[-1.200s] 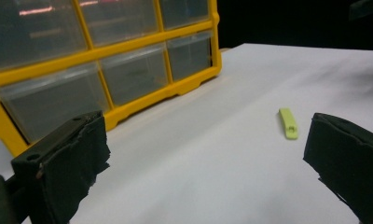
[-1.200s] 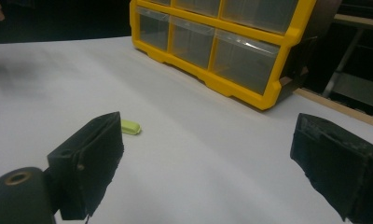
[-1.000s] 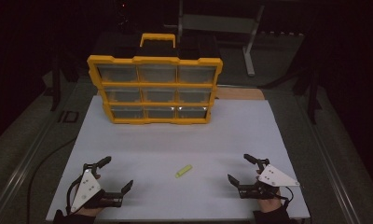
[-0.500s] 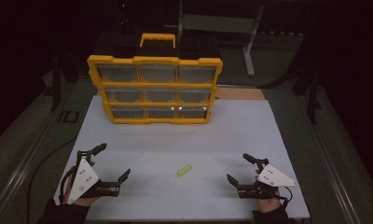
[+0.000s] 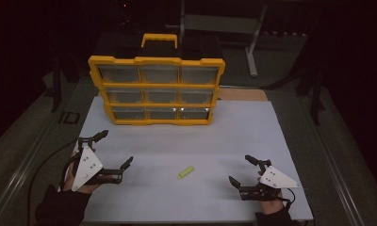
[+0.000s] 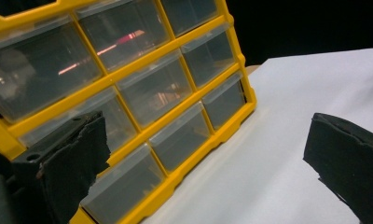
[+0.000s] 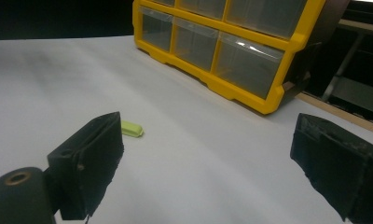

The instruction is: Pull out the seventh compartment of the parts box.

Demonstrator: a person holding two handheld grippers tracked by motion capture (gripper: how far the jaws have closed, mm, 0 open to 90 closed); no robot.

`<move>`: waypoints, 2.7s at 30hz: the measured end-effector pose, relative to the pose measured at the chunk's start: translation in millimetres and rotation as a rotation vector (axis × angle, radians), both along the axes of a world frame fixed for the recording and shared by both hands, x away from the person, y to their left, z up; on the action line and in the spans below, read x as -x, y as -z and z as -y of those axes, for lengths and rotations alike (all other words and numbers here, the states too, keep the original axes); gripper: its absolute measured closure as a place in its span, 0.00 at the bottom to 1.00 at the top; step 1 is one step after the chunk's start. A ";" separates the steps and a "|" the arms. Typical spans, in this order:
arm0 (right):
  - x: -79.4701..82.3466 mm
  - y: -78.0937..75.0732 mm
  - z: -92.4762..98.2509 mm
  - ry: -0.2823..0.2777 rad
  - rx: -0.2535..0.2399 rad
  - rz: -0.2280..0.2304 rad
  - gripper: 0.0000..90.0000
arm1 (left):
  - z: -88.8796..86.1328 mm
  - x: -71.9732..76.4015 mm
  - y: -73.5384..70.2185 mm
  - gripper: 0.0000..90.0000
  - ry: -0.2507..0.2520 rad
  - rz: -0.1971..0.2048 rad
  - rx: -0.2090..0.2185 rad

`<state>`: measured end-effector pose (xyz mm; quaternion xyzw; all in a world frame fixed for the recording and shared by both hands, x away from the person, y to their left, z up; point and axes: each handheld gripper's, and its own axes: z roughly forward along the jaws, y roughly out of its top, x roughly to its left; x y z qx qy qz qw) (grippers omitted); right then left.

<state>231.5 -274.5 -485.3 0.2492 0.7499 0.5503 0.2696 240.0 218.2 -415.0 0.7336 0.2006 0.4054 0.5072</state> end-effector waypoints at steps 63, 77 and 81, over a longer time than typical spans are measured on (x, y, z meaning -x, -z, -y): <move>-1.9 3.5 -1.9 -0.024 0.004 -0.027 0.10 | 32.1 -140.4 48.3 0.27 -0.046 0.148 -0.535; -2.0 4.2 -1.9 -0.036 0.002 -0.032 0.10 | 37.5 -155.5 59.9 0.46 -0.075 0.173 -0.704; -2.2 4.4 -2.0 -0.037 0.002 -0.036 0.10 | 38.6 -158.8 63.8 0.48 -0.065 0.176 -0.723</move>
